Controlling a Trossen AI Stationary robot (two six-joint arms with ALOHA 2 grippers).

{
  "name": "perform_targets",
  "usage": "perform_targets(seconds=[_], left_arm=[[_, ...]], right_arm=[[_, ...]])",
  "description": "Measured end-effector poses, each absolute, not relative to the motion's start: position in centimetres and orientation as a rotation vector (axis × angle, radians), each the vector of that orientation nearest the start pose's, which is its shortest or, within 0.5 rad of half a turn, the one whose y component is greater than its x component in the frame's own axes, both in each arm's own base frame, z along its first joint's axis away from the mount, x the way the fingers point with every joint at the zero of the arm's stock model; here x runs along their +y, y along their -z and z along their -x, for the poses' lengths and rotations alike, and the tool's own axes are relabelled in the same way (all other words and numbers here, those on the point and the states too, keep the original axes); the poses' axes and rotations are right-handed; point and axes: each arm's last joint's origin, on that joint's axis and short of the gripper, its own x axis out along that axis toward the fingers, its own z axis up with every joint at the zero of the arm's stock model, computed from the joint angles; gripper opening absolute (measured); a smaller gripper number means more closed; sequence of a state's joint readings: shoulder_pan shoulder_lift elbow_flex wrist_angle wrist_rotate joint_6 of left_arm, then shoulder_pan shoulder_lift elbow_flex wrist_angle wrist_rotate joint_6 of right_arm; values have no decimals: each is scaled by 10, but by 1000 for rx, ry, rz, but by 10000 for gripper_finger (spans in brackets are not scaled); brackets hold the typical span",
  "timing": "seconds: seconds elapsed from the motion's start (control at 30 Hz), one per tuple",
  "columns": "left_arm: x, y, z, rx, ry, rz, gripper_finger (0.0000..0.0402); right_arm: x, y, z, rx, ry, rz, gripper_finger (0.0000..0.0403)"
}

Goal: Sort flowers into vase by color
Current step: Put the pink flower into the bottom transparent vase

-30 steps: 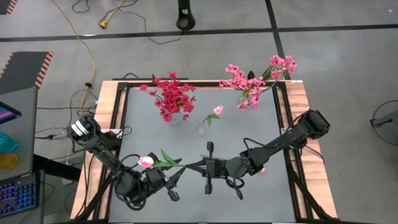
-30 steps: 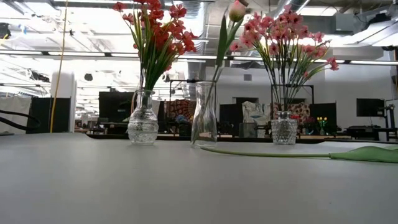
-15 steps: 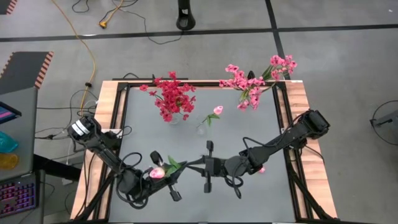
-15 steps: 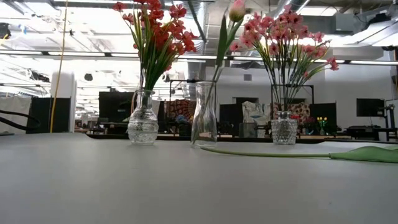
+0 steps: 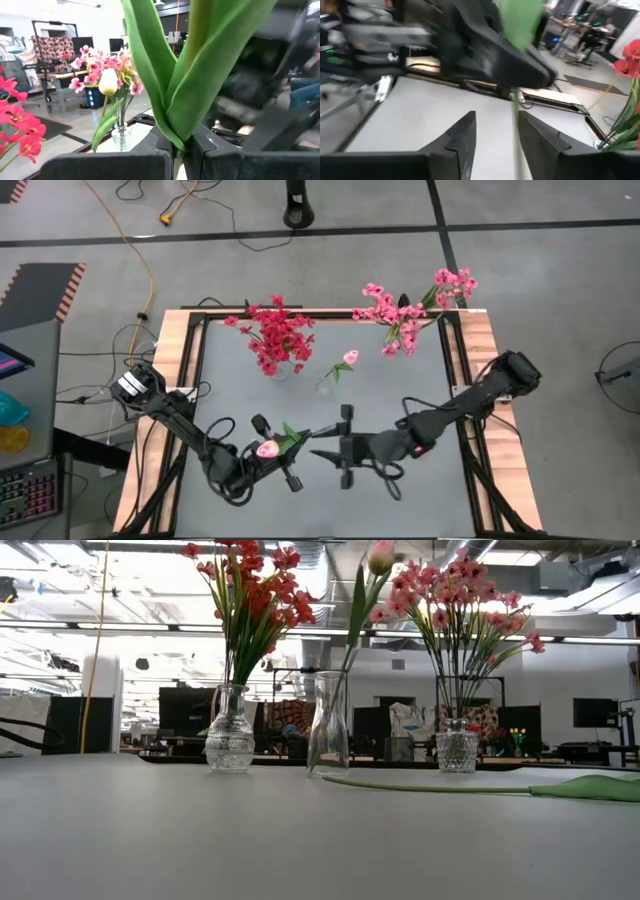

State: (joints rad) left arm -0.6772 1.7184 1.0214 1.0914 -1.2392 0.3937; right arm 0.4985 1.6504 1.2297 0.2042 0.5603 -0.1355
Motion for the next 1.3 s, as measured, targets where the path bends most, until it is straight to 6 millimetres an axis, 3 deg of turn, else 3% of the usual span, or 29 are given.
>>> perform_targets(seconds=[0.37,0.6,0.83,1.3], left_arm=[[-164,-278,-324,-114,-582,-115,2],[-128,-278,-340,-87,-676,-197,2],[-107,-278,-348,-72,-741,-224,2],[-103,-282,-344,-29,-862,-275,2]], right_arm=[[157,-335,-270,416,0,178,184],[152,-349,-241,451,-24,171,178],[155,-347,-240,457,-22,181,177],[160,-324,-251,546,9,195,177]])
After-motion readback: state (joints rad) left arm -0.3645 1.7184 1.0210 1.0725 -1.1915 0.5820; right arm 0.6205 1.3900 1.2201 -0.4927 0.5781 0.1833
